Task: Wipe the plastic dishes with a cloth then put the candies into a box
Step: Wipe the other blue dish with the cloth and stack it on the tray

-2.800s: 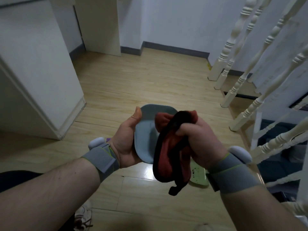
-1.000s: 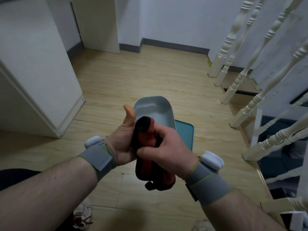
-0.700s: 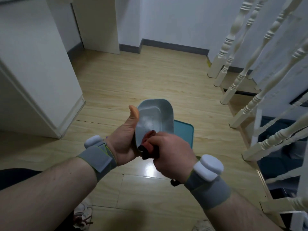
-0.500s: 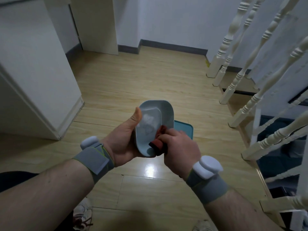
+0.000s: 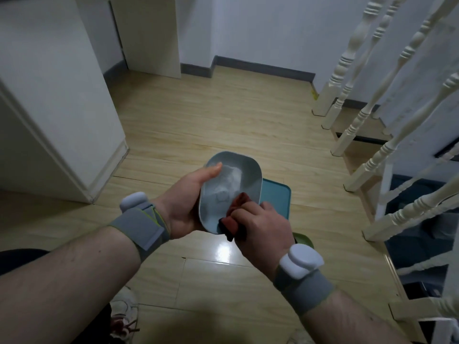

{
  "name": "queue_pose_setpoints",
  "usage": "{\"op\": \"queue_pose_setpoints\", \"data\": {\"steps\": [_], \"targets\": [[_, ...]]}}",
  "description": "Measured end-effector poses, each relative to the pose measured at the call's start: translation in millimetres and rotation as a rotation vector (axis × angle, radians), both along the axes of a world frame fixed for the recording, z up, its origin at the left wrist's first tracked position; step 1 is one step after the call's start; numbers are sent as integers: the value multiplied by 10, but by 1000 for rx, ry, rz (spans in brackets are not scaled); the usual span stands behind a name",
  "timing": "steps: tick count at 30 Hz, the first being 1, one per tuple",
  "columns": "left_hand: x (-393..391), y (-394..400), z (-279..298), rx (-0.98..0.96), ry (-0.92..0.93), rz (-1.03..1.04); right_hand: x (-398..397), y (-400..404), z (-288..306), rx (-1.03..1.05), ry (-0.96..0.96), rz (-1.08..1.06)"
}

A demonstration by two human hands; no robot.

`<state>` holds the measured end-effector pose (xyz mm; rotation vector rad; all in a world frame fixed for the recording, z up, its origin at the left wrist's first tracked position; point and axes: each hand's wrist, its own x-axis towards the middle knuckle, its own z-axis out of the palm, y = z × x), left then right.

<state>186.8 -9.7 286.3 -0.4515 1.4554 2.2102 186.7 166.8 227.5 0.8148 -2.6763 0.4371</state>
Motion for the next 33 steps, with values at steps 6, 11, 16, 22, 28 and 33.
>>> {"op": "queue_pose_setpoints", "data": {"steps": [6, 11, 16, 22, 28, 33], "targets": [[85, 199, -70, 81, 245, 164, 89, -169, 213, -258, -45, 44], [-11, -59, 30, 150, 92, 114, 81, -115, 128, -84, 41, 106], [10, -80, 109, 64, 76, -48, -16, 6, 123, -111, 113, 82], [109, 213, -28, 207, 141, 130, 107, -180, 269, -202, 57, 107], [11, -43, 35, 69, 89, -26, 16, -21, 76, -124, 90, 94], [88, 253, -61, -19, 307, 125, 94, -215, 320, -359, -2, 56]]}}
